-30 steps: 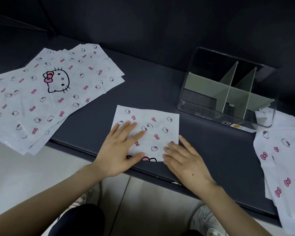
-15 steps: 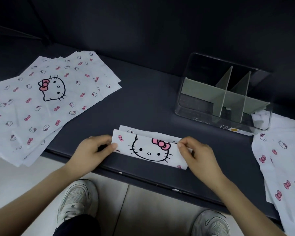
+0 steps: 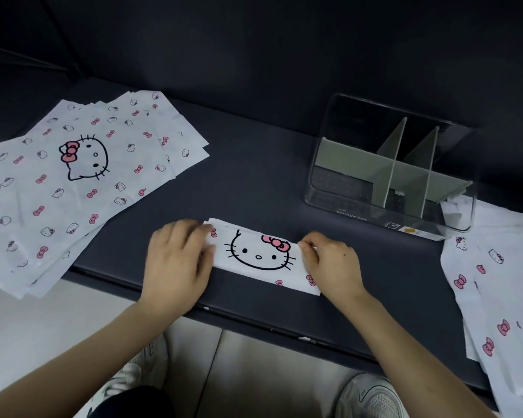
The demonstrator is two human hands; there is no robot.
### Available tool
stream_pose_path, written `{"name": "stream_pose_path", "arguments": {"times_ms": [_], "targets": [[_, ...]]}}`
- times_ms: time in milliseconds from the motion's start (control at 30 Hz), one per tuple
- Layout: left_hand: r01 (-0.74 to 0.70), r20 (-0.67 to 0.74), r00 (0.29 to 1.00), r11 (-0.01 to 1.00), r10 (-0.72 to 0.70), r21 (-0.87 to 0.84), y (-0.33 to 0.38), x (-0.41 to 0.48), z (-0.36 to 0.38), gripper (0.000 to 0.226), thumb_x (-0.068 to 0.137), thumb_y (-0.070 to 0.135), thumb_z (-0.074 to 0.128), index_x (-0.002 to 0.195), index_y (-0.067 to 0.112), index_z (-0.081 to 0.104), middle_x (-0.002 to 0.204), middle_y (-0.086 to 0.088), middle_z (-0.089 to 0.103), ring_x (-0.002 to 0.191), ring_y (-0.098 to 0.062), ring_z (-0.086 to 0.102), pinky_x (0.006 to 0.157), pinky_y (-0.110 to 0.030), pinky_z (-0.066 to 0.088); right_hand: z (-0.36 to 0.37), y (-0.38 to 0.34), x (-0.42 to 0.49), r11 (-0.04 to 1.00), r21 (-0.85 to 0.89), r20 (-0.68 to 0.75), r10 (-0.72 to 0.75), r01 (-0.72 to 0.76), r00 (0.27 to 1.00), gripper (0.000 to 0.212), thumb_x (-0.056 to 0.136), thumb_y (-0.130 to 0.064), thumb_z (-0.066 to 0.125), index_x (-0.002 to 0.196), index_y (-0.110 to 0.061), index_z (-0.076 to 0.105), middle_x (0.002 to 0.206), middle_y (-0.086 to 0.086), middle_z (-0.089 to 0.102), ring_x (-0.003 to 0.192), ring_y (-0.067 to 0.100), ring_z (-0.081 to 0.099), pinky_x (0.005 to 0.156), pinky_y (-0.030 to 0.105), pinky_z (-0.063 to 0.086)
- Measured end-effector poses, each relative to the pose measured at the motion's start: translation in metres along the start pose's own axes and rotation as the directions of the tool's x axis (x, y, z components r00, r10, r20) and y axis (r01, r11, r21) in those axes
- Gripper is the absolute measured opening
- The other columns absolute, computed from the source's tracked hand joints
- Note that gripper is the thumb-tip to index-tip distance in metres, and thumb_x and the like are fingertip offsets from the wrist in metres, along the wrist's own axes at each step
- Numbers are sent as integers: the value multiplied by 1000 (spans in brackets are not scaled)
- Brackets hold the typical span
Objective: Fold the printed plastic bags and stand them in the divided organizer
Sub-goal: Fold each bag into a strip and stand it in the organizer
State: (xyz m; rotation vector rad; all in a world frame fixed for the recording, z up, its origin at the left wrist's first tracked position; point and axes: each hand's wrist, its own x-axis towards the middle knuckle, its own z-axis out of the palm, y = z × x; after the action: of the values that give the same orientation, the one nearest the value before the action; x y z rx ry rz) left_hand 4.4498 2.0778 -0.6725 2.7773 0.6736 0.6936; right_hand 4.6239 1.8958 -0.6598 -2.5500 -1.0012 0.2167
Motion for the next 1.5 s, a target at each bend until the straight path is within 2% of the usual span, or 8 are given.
{"name": "stream_pose_path", "arguments": {"times_ms": [167, 600, 700, 767, 833, 900, 1200, 1500], "targets": [[-212, 302, 931, 977, 204, -7, 20, 1, 17, 51, 101, 35, 25, 135, 10, 54, 141, -12, 50, 134, -33, 41, 112, -43, 24, -3, 0, 0, 1000, 9, 42, 4, -4, 999, 22, 99, -24, 47, 103, -11, 64, 81, 6, 70, 78, 27, 64, 65, 32, 39], [-194, 419, 894, 980, 158, 46, 20, 4, 29, 62, 102, 47, 14, 143, 13, 43, 150, -8, 40, 141, -28, 30, 115, -43, 16, -2, 2, 1, 998, -45, 93, 37, -33, 995, 19, 97, -15, 42, 99, -8, 60, 78, 7, 66, 69, 28, 59, 61, 30, 32], [-200, 421, 893, 978, 157, 61, 21, 4, 28, 61, 100, 49, 17, 145, 15, 40, 151, -9, 37, 142, -29, 28, 114, -44, 16, -7, -4, -4, 978, -207, -162, -44, 10, 986, 24, 89, -15, 42, 89, -9, 66, 75, 8, 66, 58, 29, 60, 52, 29, 41], [-198, 414, 897, 979, 156, 58, 23, 4, 28, 60, 98, 49, 24, 145, 16, 41, 151, -10, 37, 142, -29, 28, 114, -44, 15, -3, -16, -16, 932, -359, -304, -170, 52, 938, 26, 78, -13, 50, 94, -8, 70, 90, 11, 70, 71, 31, 65, 65, 36, 52], [-194, 403, 902, 980, 157, 53, 24, 5, 28, 59, 96, 50, 28, 144, 18, 42, 151, -11, 37, 142, -29, 29, 115, -43, 14, 12, -33, -28, 910, -384, -182, -240, 156, 954, 41, 80, -15, 46, 113, -7, 68, 117, 14, 67, 103, 33, 64, 96, 48, 45], [-192, 397, 904, 980, 159, 44, 24, 4, 28, 59, 95, 50, 30, 144, 18, 43, 151, -11, 37, 141, -29, 29, 116, -41, 13, 29, -42, -35, 907, -353, -39, -260, 230, 965, 49, 87, -22, 36, 127, -7, 60, 133, 13, 58, 123, 31, 54, 107, 51, 28], [-199, 418, 895, 978, 157, 59, 23, 7, 24, 60, 94, 52, 32, 145, 21, 41, 153, -11, 34, 142, -27, 29, 116, -42, 12, 30, -11, -50, 943, -296, 97, -132, 155, 987, 53, 102, -37, 17, 148, -14, 30, 153, 4, 34, 143, 21, 28, 111, 51, 12], [-256, 403, 895, 960, 192, 111, 27, 11, 23, 59, 94, 47, 30, 139, 14, 48, 148, -16, 40, 138, -31, 36, 115, -45, 13, 27, 7, -62, 933, -352, 59, -59, 76, 996, 57, 103, -42, 10, 147, -13, 30, 153, 0, 34, 142, 18, 24, 110, 51, 13]]}}
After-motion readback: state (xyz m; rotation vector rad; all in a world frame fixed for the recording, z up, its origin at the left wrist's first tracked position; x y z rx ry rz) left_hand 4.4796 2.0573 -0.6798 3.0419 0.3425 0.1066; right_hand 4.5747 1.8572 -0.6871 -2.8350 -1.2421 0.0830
